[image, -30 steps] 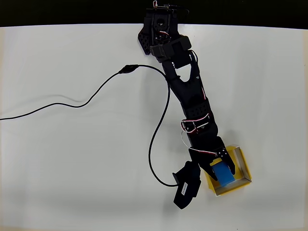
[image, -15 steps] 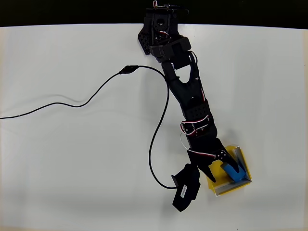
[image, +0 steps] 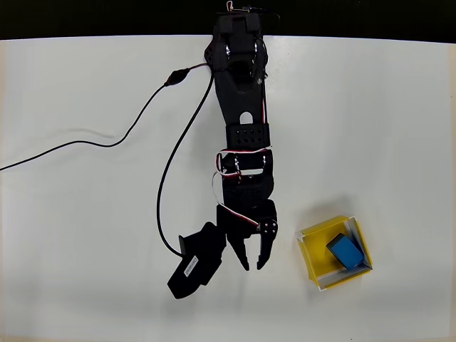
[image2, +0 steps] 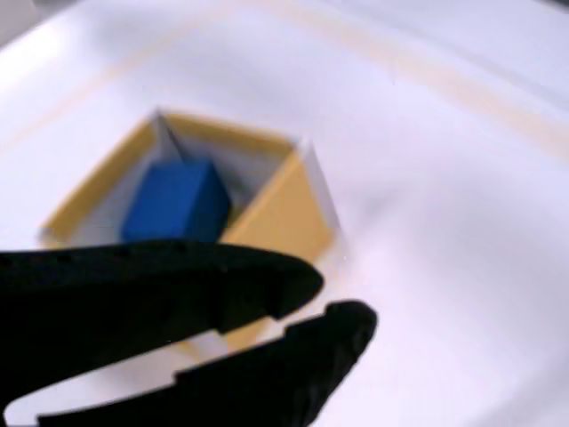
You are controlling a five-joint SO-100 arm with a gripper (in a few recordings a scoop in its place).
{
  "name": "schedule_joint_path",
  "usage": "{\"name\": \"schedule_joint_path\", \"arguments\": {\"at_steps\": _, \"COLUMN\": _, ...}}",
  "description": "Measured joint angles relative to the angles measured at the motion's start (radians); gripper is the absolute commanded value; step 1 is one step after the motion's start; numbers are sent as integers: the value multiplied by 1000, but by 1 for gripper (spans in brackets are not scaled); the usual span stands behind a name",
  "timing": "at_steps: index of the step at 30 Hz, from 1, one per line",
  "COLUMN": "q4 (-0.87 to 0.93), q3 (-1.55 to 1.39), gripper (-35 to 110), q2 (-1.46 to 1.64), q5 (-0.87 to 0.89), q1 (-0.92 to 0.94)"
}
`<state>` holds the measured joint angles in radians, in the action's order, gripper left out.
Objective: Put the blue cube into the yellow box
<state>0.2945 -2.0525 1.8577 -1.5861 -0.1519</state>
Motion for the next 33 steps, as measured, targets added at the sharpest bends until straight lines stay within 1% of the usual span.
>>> {"name": "schedule_joint_path", "arguments": {"at_steps": 3, "q4": 17, "q3": -202, "gripper": 0, "q2": 144, "q5": -29, "q1": 26}}
{"name": "schedule_joint_path", "arguments": {"at_steps": 11, "q4": 193, "q3": -630, "gripper": 0, "q2": 574, "q5": -35, "q1": 41}}
{"name": "schedule_joint_path", "arguments": {"at_steps": 15, "q4": 209, "q3": -861, "gripper": 0, "q2": 802, "q5": -54, "q1": 60}}
{"name": "schedule_joint_path", "arguments": {"at_steps": 19, "q4": 264, "q3": -1063, "gripper": 0, "q2": 1032, "q5": -98, "q1": 94}}
{"name": "schedule_joint_path", "arguments": {"at_steps": 21, "q4": 347, "q3": -1066, "gripper": 0, "q2": 1138, "q5": -110, "q1": 110}}
{"name": "schedule_joint_path", "arguments": {"at_steps": 24, "q4": 520, "q3": -1066, "gripper": 0, "q2": 1250, "q5": -115, "q1": 130}}
{"name": "schedule_joint_path", "arguments": {"at_steps": 28, "q4": 795, "q3": -1066, "gripper": 0, "q2": 1416, "q5": -115, "q1": 146}}
{"name": "schedule_joint_path", "arguments": {"at_steps": 31, "q4": 960, "q3": -1066, "gripper": 0, "q2": 1456, "q5": -115, "q1": 146}}
{"name": "schedule_joint_path", "arguments": {"at_steps": 33, "q4": 1020, "q3": -1066, "gripper": 0, "q2": 1459, "q5": -81, "q1": 146}}
